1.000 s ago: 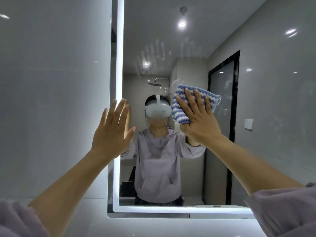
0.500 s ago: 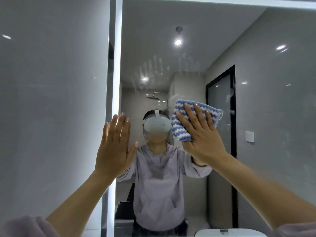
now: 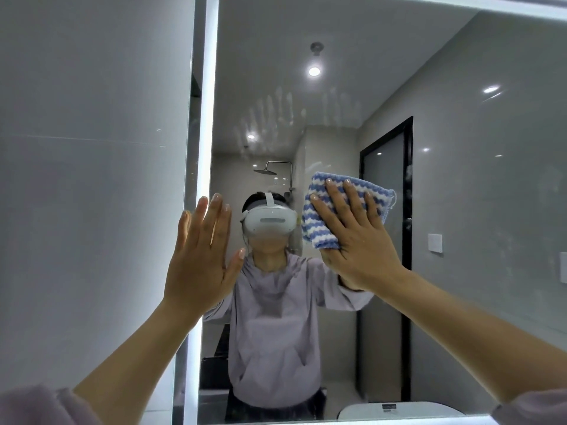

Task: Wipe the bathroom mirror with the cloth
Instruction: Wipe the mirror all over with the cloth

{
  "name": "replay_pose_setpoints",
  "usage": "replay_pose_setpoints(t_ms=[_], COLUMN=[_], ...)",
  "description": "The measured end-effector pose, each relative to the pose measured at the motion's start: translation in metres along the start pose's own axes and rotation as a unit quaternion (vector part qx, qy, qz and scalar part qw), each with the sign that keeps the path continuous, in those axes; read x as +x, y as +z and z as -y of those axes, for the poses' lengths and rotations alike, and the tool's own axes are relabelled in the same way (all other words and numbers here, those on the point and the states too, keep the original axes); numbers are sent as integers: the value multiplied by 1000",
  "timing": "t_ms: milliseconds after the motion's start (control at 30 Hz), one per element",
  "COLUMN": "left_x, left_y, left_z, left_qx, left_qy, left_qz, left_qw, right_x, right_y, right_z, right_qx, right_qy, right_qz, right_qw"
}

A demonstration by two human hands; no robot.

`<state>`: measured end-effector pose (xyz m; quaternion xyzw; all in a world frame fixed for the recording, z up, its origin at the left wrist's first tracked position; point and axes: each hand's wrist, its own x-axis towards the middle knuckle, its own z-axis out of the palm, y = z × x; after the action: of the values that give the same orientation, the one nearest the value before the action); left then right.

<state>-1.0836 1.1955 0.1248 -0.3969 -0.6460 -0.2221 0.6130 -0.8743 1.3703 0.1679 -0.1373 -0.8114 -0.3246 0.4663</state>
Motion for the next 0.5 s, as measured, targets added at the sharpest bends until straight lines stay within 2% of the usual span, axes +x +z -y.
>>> replay_pose_setpoints(t_ms=[200,333,400,500], left_x=[1,0,0,0], left_y=[0,1,1,2], left_z=[0,0,1,2], left_qx=[-13,-16,-14,-11], left_qy=[-6,-9,-7,-4], left_qz=[1,-1,-4,-8], left_qw=[1000,1000,1000,1000], right_x=[28,51,60,68], right_y=[-8,-17,-20,-21], right_z=[34,27,14,-10], right_qx=[-14,-41,-30,3], right_qy=[-120,-166,-145,-34], right_qz=[53,44,26,-9], right_qw=[991,984,989,999])
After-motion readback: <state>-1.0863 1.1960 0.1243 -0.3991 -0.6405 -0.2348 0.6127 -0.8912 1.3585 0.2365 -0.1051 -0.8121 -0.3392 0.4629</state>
